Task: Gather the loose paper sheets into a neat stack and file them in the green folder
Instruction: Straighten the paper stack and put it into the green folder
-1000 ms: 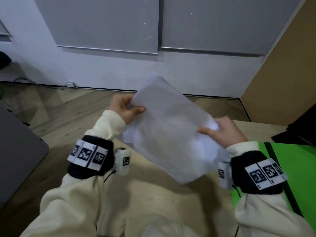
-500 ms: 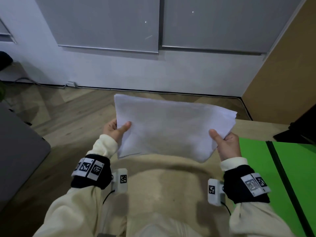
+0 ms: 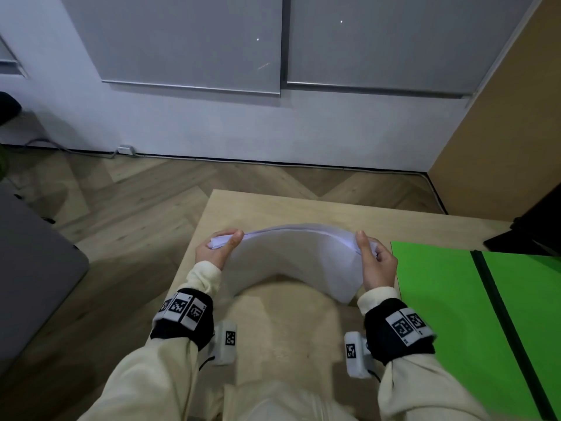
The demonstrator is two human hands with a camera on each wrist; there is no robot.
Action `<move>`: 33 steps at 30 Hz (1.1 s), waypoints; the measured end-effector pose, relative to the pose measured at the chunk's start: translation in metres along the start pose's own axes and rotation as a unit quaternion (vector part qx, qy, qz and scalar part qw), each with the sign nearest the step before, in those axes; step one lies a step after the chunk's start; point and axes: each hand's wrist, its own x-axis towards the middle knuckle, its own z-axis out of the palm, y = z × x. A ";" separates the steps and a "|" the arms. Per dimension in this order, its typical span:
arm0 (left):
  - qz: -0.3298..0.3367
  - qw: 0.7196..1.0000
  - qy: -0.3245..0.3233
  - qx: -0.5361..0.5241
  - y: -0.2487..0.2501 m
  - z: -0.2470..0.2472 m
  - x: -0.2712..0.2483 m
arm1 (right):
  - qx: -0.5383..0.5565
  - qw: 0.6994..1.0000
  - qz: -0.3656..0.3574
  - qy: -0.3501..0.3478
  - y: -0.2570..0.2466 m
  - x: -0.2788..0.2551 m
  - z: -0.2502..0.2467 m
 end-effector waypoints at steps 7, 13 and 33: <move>-0.028 0.997 0.062 -0.044 0.003 0.008 -0.002 | -0.022 0.999 -0.038 0.026 0.000 0.003 0.009; -0.034 0.998 0.040 -0.026 0.001 0.005 0.005 | -0.071 0.996 -0.036 0.031 0.005 0.010 0.006; 0.011 0.996 -0.047 0.071 0.006 0.001 0.013 | -0.035 0.996 0.000 -0.088 -0.009 0.021 -0.018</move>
